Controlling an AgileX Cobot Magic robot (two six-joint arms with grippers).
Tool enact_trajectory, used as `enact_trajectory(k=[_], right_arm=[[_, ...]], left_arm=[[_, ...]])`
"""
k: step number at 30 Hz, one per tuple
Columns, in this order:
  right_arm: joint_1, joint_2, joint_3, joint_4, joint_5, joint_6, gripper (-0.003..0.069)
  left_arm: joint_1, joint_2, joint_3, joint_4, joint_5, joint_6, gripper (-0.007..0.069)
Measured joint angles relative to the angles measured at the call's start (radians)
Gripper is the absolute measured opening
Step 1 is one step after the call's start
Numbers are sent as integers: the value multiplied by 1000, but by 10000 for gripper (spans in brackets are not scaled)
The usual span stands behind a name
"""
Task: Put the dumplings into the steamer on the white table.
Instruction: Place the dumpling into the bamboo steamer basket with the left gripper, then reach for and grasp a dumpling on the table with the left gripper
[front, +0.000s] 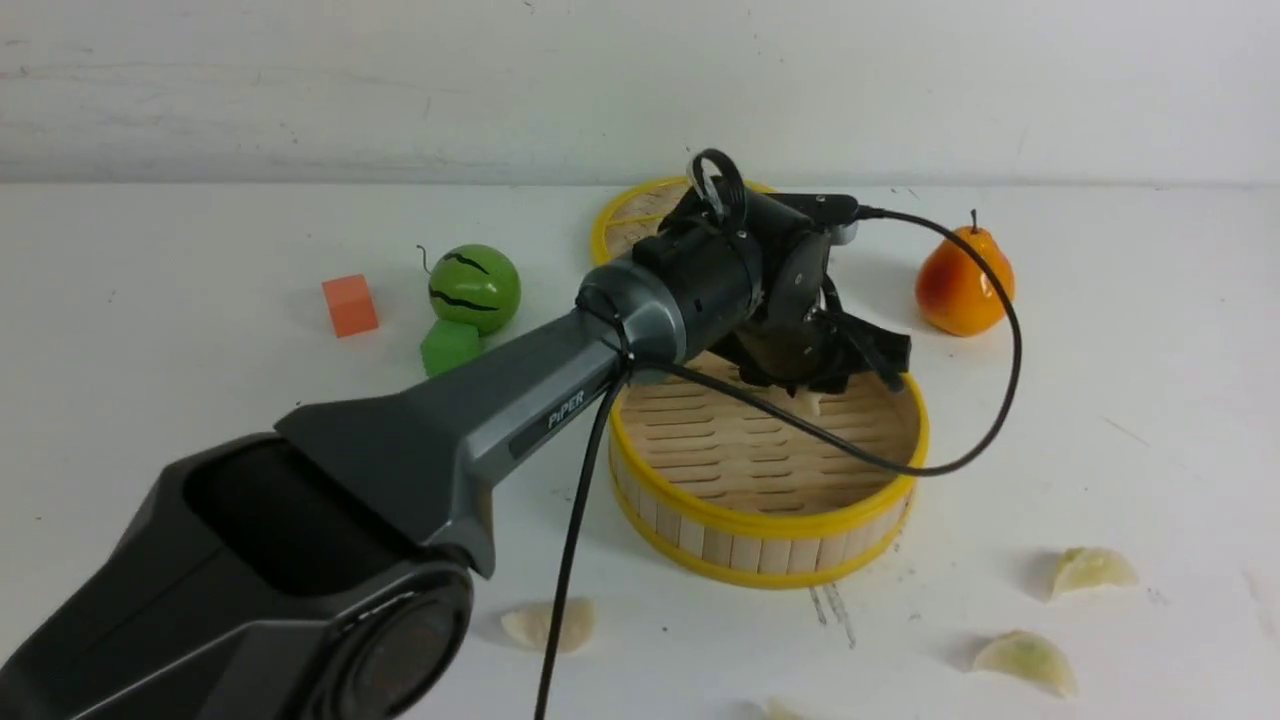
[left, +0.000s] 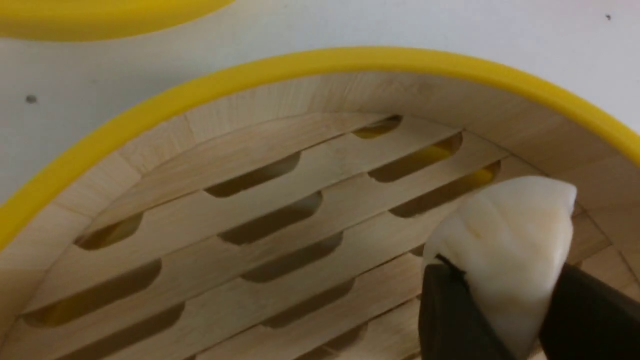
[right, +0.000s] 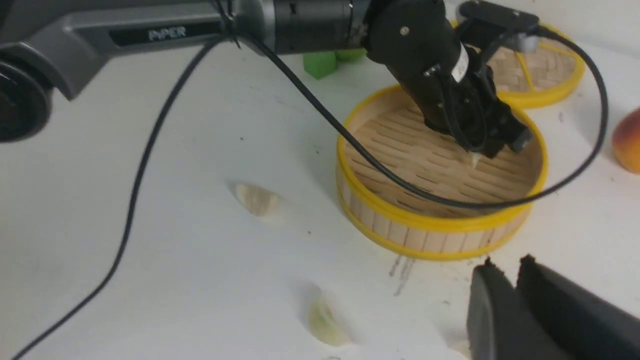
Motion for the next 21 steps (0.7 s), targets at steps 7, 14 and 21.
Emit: enact_trajectory(k=[7,14,21], right_arm=[[0,0,0,-53,-5,13,77],[0,0,0,-38,-24,13,80],[0,0,0,-15,-79,14,90]], left_arm=[[0,4,-6,5,9,-4,440],[0,-90,-134,25,211,51,563],[33,-297,-231,-24,457,177,570]])
